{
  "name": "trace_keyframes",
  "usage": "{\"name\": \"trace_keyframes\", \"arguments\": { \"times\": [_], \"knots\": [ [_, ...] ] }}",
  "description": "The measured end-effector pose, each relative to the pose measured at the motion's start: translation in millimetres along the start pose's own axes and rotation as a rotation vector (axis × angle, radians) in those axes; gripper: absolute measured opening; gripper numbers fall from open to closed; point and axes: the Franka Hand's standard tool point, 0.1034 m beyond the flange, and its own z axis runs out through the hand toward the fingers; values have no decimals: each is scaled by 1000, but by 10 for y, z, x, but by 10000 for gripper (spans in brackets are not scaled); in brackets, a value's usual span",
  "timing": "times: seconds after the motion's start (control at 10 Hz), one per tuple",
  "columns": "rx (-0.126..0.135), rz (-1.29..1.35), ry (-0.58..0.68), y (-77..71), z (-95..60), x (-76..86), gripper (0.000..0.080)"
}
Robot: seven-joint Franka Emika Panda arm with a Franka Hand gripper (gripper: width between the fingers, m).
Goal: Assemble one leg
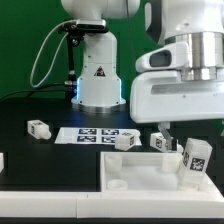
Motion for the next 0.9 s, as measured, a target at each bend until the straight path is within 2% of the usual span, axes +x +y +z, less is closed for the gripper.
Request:
{"name": "trace_keyframes", "arguments": {
  "times": [0.1,0.2,0.5,0.7,0.9],
  "knots": [
    [-3,3,-25,3,64,-4,649],
    [-9,5,-67,55,129,-79,649],
    [-11,34,-67,84,140,-89,621],
    [-13,140,-66,78,140,-90,281],
    [-17,254,-66,78,141,-91,285]
  ]
}}
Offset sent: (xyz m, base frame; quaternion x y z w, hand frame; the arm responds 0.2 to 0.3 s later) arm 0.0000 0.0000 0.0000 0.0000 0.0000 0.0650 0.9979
